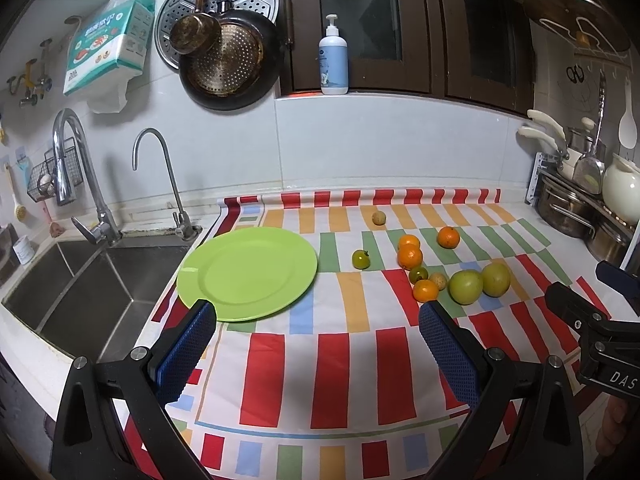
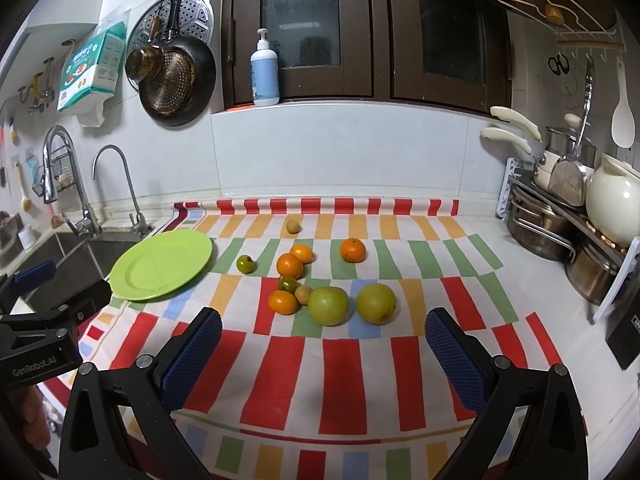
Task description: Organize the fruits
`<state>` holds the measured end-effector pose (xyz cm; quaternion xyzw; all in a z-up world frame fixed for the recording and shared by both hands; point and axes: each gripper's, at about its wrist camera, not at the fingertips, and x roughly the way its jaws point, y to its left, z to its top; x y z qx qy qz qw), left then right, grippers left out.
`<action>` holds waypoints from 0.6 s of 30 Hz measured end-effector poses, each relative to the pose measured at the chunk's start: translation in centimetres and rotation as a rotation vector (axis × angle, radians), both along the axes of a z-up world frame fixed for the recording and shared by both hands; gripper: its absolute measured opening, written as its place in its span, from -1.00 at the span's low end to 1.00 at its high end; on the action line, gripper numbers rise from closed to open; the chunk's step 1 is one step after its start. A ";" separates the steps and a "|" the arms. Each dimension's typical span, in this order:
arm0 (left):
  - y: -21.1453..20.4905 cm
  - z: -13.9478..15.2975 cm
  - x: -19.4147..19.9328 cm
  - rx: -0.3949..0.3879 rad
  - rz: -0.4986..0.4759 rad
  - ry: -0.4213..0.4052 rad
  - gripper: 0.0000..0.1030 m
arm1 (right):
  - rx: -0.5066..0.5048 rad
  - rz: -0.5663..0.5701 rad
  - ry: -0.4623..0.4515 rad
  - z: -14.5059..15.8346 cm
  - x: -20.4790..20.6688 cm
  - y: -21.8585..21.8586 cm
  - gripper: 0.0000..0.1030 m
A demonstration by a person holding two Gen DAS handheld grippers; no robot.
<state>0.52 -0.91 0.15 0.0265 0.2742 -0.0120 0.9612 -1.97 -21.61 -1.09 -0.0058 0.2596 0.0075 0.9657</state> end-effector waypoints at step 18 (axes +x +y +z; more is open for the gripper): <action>-3.1 -1.0 3.5 0.042 -0.154 0.011 0.69 | 0.027 -0.023 0.031 -1.3 2.5 -1.7 0.95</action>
